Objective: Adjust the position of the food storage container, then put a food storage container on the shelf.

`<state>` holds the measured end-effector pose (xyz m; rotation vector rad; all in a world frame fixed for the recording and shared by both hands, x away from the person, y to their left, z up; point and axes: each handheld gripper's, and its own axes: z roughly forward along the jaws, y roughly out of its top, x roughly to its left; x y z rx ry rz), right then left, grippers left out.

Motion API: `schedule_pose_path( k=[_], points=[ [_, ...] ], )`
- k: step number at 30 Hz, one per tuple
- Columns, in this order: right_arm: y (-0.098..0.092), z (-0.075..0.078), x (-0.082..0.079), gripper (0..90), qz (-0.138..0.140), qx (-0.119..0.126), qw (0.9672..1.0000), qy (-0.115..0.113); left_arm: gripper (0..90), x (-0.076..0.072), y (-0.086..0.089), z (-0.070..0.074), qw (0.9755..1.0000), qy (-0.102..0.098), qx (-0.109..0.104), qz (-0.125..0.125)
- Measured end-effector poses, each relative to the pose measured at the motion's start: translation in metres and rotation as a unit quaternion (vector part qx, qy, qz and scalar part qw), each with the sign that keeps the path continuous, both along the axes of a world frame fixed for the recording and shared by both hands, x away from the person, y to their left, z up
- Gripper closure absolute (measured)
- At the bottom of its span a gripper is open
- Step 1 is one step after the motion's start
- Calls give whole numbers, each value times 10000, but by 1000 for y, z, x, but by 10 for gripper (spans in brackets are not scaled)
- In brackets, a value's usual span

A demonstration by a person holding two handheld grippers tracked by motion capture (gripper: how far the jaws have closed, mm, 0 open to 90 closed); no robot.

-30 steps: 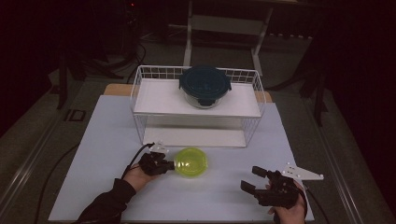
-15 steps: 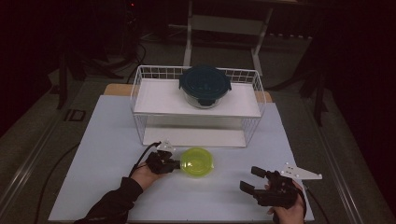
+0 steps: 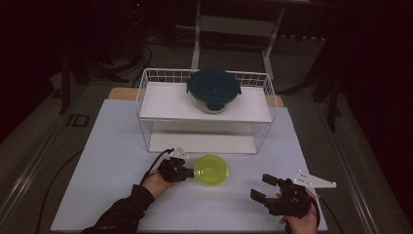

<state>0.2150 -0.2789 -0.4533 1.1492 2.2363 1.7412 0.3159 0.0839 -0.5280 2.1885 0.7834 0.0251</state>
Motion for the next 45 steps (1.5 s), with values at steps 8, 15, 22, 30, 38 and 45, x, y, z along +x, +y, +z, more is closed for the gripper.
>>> schedule_pose_path(
  k=[8, 15, 22, 30, 38, 45],
  points=[
    [-1, 0, 0, 149, -19, -12, 10000, -6, 886, -1, 15, 2, 10000, 30, -17, 85],
    [2, 0, -1, 149, 3, -83, 10000, -34, 789, -8, 41, 16, 9993, 144, -226, 266],
    [3, 2, -1, 149, -12, -108, 9999, -74, 494, -30, 60, 43, 9983, 65, -553, 162],
    [10, 10, 6, 147, 117, -368, 9986, -371, 337, -43, 60, 76, 9958, -147, -885, 174],
    [22, 16, 29, 143, 75, -549, 9981, -255, 263, -38, 47, 87, 9943, -191, -1034, 196],
    [38, 13, 50, 115, 162, -695, 9974, -61, 268, -26, 38, 82, 9934, -16, -1127, 228]
  ],
)
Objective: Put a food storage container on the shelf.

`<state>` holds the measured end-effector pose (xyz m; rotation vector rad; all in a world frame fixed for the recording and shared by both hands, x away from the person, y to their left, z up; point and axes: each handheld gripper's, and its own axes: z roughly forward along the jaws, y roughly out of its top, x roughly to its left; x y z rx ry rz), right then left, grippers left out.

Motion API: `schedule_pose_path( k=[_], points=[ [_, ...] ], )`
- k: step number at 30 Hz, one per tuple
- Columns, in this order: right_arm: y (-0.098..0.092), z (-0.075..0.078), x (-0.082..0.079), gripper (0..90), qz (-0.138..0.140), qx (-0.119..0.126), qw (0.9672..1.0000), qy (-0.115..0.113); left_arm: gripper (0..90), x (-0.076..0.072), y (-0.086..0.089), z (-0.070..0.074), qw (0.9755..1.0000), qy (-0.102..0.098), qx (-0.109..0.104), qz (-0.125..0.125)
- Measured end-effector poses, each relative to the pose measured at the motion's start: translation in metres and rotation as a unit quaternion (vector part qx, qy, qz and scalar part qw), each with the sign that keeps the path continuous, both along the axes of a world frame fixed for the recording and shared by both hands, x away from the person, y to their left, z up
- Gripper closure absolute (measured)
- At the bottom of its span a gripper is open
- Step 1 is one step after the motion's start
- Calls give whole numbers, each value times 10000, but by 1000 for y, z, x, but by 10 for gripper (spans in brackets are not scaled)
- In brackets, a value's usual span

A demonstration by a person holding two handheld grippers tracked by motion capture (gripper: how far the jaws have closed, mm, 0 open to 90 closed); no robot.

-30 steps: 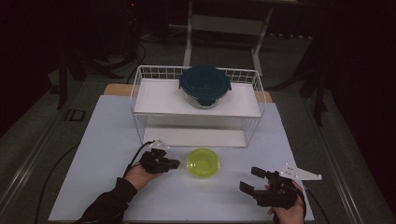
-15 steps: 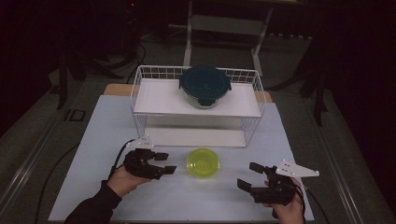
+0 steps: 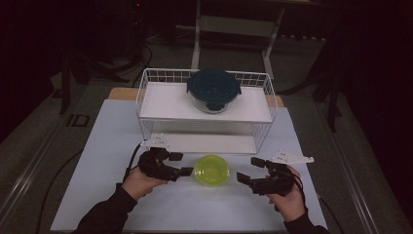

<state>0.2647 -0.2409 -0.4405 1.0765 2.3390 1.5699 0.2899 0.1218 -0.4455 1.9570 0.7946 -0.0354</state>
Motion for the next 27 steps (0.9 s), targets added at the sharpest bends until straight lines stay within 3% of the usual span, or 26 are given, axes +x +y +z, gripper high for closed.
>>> schedule_pose_path(
  k=[9, 11, 16, 23, 27],
  points=[
    [25, -21, 33, 139, -4, -182, 9978, 641, 269, 20, -15, -10, 9993, 324, 15, 170],
    [27, -25, 39, 159, -36, -150, 9964, 828, 269, 24, -15, -14, 9987, 472, -41, 197],
    [28, -33, 53, 213, -198, -71, 9913, 1297, 303, 34, -16, -27, 9942, 1018, -99, 342],
    [26, -46, 61, 333, -288, 128, 9787, 2027, 399, 36, -19, -42, 9854, 1599, -192, 557],
    [27, -57, 64, 419, -271, 206, 9688, 2455, 496, 38, -20, -50, 9817, 1787, -202, 633]
  ],
)
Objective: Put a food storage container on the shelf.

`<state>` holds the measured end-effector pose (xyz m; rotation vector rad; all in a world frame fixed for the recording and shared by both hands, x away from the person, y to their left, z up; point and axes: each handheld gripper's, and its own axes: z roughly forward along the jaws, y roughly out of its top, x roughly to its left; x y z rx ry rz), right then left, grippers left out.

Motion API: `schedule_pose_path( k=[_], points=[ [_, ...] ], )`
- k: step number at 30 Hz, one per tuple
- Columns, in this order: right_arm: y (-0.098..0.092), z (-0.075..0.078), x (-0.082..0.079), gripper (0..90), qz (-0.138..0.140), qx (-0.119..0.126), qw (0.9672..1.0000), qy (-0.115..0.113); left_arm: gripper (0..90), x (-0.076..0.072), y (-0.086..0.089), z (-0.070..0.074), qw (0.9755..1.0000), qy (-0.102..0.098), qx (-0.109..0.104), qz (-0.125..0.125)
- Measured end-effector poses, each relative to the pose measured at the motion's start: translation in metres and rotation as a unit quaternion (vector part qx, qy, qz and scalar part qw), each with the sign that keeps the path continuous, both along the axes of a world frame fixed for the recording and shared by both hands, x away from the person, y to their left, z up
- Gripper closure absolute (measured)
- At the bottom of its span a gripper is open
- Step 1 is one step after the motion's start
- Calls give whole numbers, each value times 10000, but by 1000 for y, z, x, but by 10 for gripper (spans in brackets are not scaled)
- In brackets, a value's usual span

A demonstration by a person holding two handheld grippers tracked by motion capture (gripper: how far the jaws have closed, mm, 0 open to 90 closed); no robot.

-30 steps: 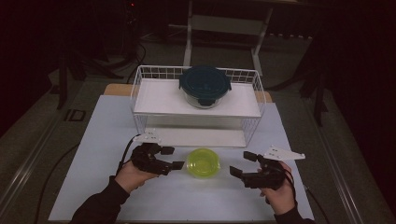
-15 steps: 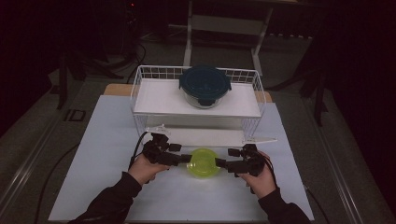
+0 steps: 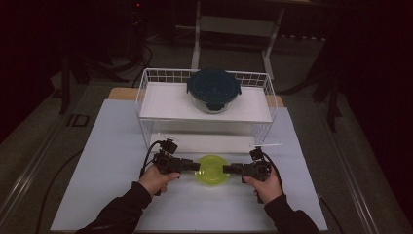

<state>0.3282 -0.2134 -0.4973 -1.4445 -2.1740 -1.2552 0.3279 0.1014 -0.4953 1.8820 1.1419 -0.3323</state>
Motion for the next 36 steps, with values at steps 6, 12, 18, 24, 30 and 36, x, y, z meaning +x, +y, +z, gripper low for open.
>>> schedule_pose_path(
  k=[6, 12, 18, 24, 30, 36],
  points=[
    [0, -8, 1, 620, -100, 38, 9995, 299, 630, 0, -4, -7, 9999, 147, 56, -29],
    [2, -8, -2, 735, -42, 112, 9992, 392, 684, 0, -5, -10, 9994, 328, -91, -59],
    [3, -5, -6, 759, -63, 74, 9990, 426, 725, -2, -5, -11, 9985, 490, -242, 41],
    [2, -5, -11, 780, 10, 94, 9991, 424, 761, -9, -6, -7, 9986, 470, -241, 47],
    [2, 0, -20, 805, -6, -31, 9994, 356, 808, -13, -6, 0, 9992, 358, -199, -8],
    [5, 4, -23, 805, -3, -105, 9997, 221, 813, -14, -4, 6, 9993, 310, -215, -13]
  ],
)
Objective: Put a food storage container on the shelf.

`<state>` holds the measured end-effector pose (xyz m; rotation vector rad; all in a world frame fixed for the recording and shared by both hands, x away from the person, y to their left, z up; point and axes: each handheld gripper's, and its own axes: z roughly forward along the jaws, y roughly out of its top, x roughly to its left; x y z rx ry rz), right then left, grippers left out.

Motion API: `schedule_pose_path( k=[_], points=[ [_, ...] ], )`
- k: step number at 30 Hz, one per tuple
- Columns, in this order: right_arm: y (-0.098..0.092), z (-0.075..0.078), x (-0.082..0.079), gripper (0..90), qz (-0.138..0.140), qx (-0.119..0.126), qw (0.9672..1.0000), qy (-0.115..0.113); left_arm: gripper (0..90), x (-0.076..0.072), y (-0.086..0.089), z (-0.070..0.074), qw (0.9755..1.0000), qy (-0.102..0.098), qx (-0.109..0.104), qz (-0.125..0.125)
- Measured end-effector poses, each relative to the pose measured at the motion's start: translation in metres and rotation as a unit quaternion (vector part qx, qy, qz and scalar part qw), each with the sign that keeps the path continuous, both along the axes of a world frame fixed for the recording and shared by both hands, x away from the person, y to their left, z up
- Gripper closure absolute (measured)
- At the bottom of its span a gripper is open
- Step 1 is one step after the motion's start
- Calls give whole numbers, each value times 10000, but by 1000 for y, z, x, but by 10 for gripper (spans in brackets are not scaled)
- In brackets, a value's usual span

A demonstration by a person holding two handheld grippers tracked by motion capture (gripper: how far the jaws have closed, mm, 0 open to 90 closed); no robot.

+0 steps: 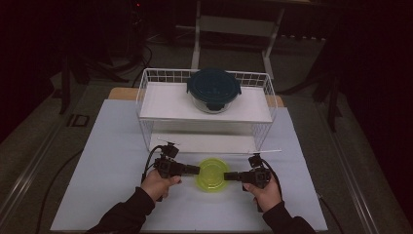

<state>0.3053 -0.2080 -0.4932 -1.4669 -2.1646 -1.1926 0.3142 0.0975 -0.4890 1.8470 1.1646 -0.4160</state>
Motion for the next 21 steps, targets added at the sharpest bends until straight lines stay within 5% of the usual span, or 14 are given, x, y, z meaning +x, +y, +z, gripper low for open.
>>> schedule_pose_path(
  k=[21],
  points=[
    [4, 56, -9, 804, 229, 130, 9989, -398, 813, -12, 11, 52, 9992, -341, -200, -24]
  ],
)
